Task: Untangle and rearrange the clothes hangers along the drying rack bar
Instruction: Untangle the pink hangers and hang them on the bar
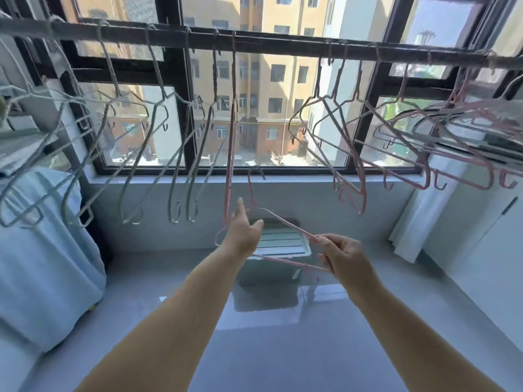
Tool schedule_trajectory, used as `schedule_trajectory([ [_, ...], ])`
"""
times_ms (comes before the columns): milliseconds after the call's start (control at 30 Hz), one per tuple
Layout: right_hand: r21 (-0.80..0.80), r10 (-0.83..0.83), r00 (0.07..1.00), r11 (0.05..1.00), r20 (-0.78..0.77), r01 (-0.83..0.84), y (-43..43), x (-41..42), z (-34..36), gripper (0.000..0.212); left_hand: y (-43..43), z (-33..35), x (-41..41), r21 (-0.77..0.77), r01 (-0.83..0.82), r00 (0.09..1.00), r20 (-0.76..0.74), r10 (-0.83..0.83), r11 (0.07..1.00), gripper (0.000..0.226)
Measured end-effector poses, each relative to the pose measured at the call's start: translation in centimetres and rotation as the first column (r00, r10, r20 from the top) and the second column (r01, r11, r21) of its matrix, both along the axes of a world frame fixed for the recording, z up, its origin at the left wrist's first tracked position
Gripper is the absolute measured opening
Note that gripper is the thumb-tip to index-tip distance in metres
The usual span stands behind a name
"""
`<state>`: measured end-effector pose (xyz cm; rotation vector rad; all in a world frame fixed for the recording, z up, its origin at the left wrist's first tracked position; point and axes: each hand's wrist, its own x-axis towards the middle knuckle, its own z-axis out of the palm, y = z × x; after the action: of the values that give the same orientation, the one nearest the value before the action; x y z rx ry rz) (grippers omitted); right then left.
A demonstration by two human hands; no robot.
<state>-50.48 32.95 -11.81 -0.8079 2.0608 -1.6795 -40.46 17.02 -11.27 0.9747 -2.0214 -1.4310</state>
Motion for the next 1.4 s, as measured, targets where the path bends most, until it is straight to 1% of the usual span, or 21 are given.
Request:
schedule_trajectory([
  [100, -0.002, 0.044, 0.996, 0.999, 0.077, -0.044, 3.4, -2.0, 0.2, 0.023, -1.1, -1.5, 0.2, -0.008, -0.036, 0.990, 0.138, 0.037, 0.999, 0.064],
  [167, -0.007, 0.078, 0.991, 0.997, 0.107, -0.078, 5.2, -3.4, 0.4, 0.019, -2.1, -2.6, 0.5, -0.130, 0.008, 0.960, 0.280, 0.029, 0.991, 0.054],
  [200, 0.002, 0.083, 0.992, 0.997, 0.098, -0.083, 5.9, -4.1, 0.3, 0.019, -2.5, -3.1, 0.7, -0.219, 0.047, 0.942, 0.334, 0.029, 0.975, 0.044],
  [233, 0.013, 0.073, 0.995, 0.997, 0.075, -0.074, 6.4, -4.7, 0.2, 0.018, -2.9, -3.3, 1.0, -0.296, 0.086, 0.929, 0.368, 0.031, 0.951, 0.032],
  [267, 0.011, 0.041, 0.998, 0.999, 0.051, -0.041, 6.7, -5.3, -0.1, 0.021, -3.0, -3.3, 1.4, -0.329, 0.119, 0.926, 0.377, 0.015, 0.937, 0.024],
  [333, -0.045, -0.061, 0.998, 0.997, 0.015, 0.061, 6.9, -6.1, -1.0, 0.021, -2.8, -3.4, 1.9, -0.269, 0.172, 0.955, 0.281, -0.094, 0.948, 0.018],
  [367, -0.029, -0.109, 0.993, 0.994, -0.042, 0.108, 6.8, -6.6, -1.9, 0.014, -2.4, -3.3, 2.1, -0.212, 0.175, 0.971, 0.198, -0.133, 0.961, 0.020],
  [400, 0.074, -0.143, 0.980, 0.985, -0.138, 0.154, 6.5, -7.1, -2.9, 0.017, -2.1, -3.3, 2.3, -0.185, 0.155, 0.981, 0.144, -0.129, 0.970, 0.022],
  [467, 0.316, -0.060, 0.950, 0.935, -0.307, 0.161, 5.8, -7.4, -5.1, 0.058, -2.0, -3.6, 2.5, -0.194, 0.092, 0.991, 0.115, -0.071, 0.977, 0.022],
  [500, 0.377, 0.017, 0.945, 0.919, -0.327, 0.114, 5.4, -7.0, -5.7, 0.071, -2.0, -3.8, 2.4, -0.197, 0.073, 0.992, 0.118, -0.050, 0.978, 0.021],
  [567, 0.419, 0.175, 0.932, 0.907, -0.316, -0.028, 4.2, -5.1, -6.6, 0.081, -1.7, -4.2, 2.4, -0.163, 0.037, 0.995, 0.093, -0.022, 0.986, 0.024],
  [667, 0.433, 0.361, 0.892, 0.874, -0.271, -0.221, 2.7, -1.5, -7.2, 0.067, -1.0, -4.0, 2.2, -0.022, -0.077, 0.996, -0.049, 0.076, 0.997, 0.023],
  [733, 0.439, 0.462, 0.848, 0.839, -0.261, -0.322, 1.9, 1.1, -7.3, 0.055, -0.8, -3.7, 2.0, -0.011, -0.123, 0.990, -0.070, 0.122, 0.992, 0.021],
  [833, 0.416, 0.590, 0.780, 0.775, -0.210, -0.475, 1.3, 4.9, -7.1, 0.048, -0.6, -3.0, 1.5, 0.051, -0.160, 0.979, -0.121, 0.165, 0.986, 0.021],
  [900, 0.430, 0.636, 0.754, 0.734, -0.165, -0.525, 1.1, 7.0, -6.7, 0.052, -0.1, -2.3, 0.8, 0.156, -0.150, 0.966, -0.187, 0.179, 0.976, 0.024],
  [967, 0.421, 0.636, 0.763, 0.728, -0.118, -0.541, 1.2, 8.6, -6.3, 0.059, 0.4, -1.2, 0.1, 0.251, -0.115, 0.949, -0.259, 0.181, 0.961, 0.028],
  [1033, 0.370, 0.609, 0.787, 0.757, -0.102, -0.538, 1.4, 9.2, -5.8, 0.060, 0.8, 0.0, -0.5, 0.325, -0.076, 0.928, -0.322, 0.186, 0.943, 0.029],
  [1100, 0.323, 0.551, 0.823, 0.810, -0.135, -0.489, 1.6, 9.4, -5.4, 0.057, 1.4, 1.3, -1.1, 0.399, -0.041, 0.902, -0.379, 0.205, 0.916, 0.028],
  [1200, 0.213, 0.439, 0.873, 0.893, -0.212, -0.397, 1.6, 8.9, -4.8, 0.038, 2.7, 3.2, -2.1, 0.507, 0.030, 0.849, -0.468, 0.245, 0.862, 0.027],
  [1300, 0.105, 0.380, 0.891, 0.925, -0.248, -0.365, 1.6, 8.2, -3.5, 0.031, 4.0, 5.2, -2.4, 0.467, 0.061, 0.841, -0.500, 0.207, 0.882, 0.025],
  [1400, 0.005, 0.357, 0.898, 0.930, -0.257, -0.369, 1.4, 7.7, -1.6, 0.033, 4.9, 6.3, -2.1, 0.285, 0.013, 0.861, -0.490, 0.135, 0.958, 0.030],
])
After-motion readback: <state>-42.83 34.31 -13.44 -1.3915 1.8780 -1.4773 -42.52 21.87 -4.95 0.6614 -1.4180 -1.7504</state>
